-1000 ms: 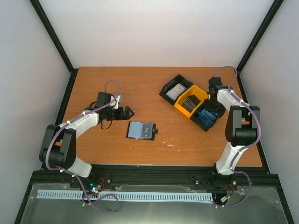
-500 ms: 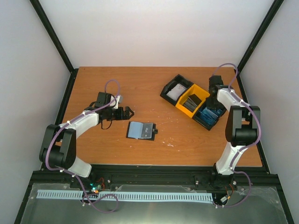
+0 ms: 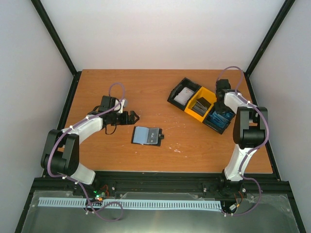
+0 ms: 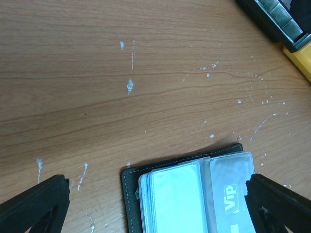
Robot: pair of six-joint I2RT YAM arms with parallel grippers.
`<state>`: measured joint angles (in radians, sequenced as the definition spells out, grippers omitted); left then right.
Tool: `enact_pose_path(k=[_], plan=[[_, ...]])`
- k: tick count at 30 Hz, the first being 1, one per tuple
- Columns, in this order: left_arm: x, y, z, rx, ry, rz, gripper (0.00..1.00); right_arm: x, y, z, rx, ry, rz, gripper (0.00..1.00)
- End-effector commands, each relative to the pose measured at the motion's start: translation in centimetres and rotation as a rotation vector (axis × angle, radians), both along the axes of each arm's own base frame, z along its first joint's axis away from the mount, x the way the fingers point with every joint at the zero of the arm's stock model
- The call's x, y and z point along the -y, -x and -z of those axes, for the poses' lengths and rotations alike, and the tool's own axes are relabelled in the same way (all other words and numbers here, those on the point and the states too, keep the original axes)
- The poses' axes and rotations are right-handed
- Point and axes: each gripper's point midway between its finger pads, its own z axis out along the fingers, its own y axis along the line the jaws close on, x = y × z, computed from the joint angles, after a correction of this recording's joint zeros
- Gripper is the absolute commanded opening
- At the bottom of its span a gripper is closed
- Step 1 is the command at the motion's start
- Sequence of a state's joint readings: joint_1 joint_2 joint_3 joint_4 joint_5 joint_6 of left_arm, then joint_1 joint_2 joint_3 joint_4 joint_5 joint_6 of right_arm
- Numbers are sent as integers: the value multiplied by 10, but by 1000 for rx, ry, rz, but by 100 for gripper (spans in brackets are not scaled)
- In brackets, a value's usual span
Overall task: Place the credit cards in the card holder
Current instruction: Pick up the credit card from the storage box.
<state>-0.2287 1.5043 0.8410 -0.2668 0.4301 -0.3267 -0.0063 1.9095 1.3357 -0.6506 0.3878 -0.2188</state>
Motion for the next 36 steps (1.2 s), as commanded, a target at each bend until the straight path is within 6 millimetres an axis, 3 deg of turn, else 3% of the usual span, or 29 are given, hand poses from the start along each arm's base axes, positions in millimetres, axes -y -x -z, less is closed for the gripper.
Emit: enact_pose_path(k=[1, 9, 17, 24, 30, 36], plan=[[-3, -11, -11, 41, -9, 0, 100, 5, -12, -3, 5, 46, -47, 24], [-3, -10, -10, 38, -10, 1, 100, 15, -19, -6, 16, 111, -49, 22], [-3, -10, -10, 38, -9, 3, 100, 12, -23, 4, 0, 111, -103, 22], [-3, -11, -12, 42, -9, 2, 100, 11, -24, 2, 13, 134, -154, 7], [-2, -12, -15, 51, -9, 5, 100, 9, -13, -20, 53, 163, -200, 3], [0, -14, -22, 63, 2, 8, 100, 0, -2, -65, 158, 164, -223, 3]])
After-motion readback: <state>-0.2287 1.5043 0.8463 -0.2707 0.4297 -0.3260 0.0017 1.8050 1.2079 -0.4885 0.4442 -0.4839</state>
